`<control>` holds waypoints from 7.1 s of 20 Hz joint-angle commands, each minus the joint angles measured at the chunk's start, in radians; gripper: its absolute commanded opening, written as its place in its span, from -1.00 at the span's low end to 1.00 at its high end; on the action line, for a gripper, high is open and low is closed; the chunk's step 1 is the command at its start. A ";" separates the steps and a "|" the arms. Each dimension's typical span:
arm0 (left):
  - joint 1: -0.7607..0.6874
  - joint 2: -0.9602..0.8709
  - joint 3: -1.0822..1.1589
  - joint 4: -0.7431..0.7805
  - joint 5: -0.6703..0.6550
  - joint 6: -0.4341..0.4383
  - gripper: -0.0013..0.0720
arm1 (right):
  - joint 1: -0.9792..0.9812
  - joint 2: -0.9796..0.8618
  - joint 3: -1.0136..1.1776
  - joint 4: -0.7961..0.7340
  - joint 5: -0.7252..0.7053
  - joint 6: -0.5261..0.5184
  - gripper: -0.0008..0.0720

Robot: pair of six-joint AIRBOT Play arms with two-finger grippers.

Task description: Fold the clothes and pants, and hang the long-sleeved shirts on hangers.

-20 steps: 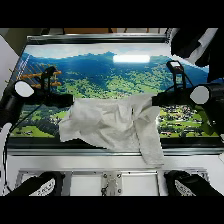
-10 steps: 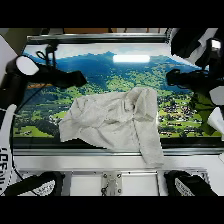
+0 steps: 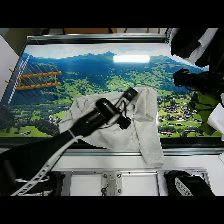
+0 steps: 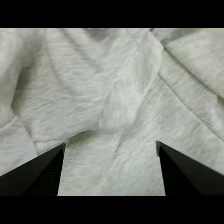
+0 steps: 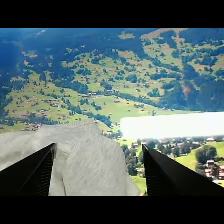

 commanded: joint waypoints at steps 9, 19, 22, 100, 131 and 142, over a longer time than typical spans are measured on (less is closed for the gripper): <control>0.004 -0.239 0.153 0.139 -0.060 -0.097 0.72 | -0.001 0.002 0.001 0.000 0.039 -0.001 0.64; 0.137 -0.239 0.153 0.137 -0.046 -0.291 0.71 | -0.001 -0.002 0.001 0.000 0.039 -0.001 0.64; 0.172 -0.237 0.153 0.134 -0.042 -0.292 -0.90 | -0.001 -0.003 0.001 0.001 0.040 -0.010 0.64; 0.245 0.241 -0.103 -0.298 -0.193 -0.078 -0.91 | 0.349 -0.218 -0.185 0.076 0.451 0.150 0.26; 0.256 0.517 -0.346 -0.362 -0.150 -0.181 -0.91 | 0.449 -0.034 0.150 -0.196 0.982 0.293 -0.91; 0.300 0.415 -0.300 -0.492 -0.164 -0.014 -0.80 | 0.454 -0.127 0.151 -0.196 0.947 0.292 -0.91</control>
